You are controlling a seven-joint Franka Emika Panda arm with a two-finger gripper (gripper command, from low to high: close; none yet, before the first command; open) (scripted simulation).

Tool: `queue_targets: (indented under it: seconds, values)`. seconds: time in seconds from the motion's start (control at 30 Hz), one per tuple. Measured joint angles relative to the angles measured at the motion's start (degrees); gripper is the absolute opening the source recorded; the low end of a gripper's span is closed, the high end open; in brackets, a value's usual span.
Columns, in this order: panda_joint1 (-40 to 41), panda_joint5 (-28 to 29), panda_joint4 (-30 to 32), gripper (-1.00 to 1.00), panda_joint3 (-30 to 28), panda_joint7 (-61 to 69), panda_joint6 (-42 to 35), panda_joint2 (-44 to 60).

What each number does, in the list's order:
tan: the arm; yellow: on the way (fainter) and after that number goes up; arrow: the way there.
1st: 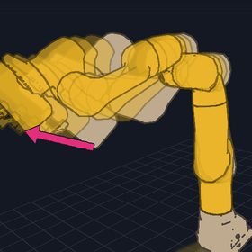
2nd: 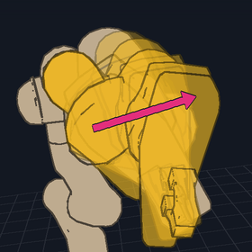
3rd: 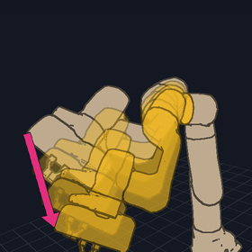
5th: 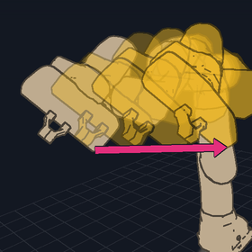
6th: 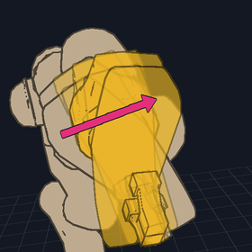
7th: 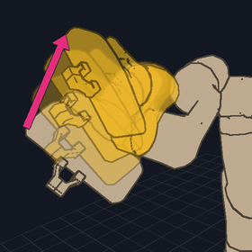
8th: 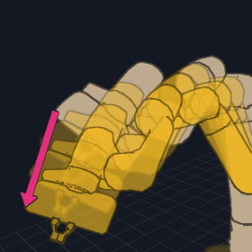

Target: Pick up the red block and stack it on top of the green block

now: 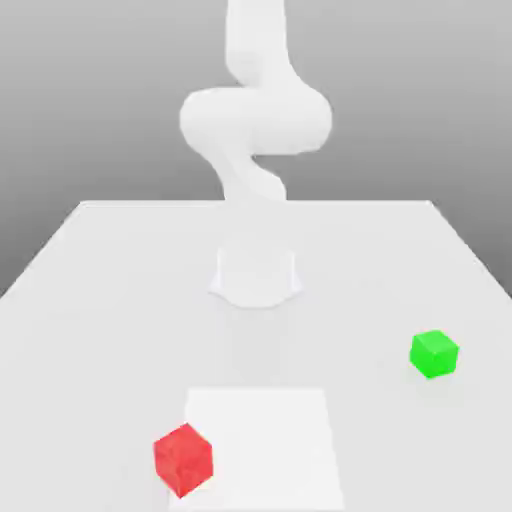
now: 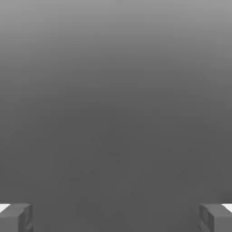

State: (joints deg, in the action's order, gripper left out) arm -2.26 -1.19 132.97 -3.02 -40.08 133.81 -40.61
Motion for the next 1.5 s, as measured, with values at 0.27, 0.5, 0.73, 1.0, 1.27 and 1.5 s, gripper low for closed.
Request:
queue_targets:
  seconds: [0.27,0.5,0.73,1.0,1.27,1.5]
  values:
    - [-6.82,-4.32,3.87,0.00,-9.39,19.02,6.65,16.98]
    - [-9.51,-8.86,7.14,0.00,-14.26,35.92,12.21,31.68]
    - [-7.59,-9.26,10.56,0.00,-14.98,49.85,18.16,45.56]
    - [-2.24,-13.37,10.36,-1.00,-9.68,58.93,28.86,60.81]
    - [-2.67,-12.77,10.50,-1.00,-10.23,58.52,28.11,60.01]
    - [-8.57,-5.42,14.37,-1.00,-9.77,56.10,20.73,48.80]
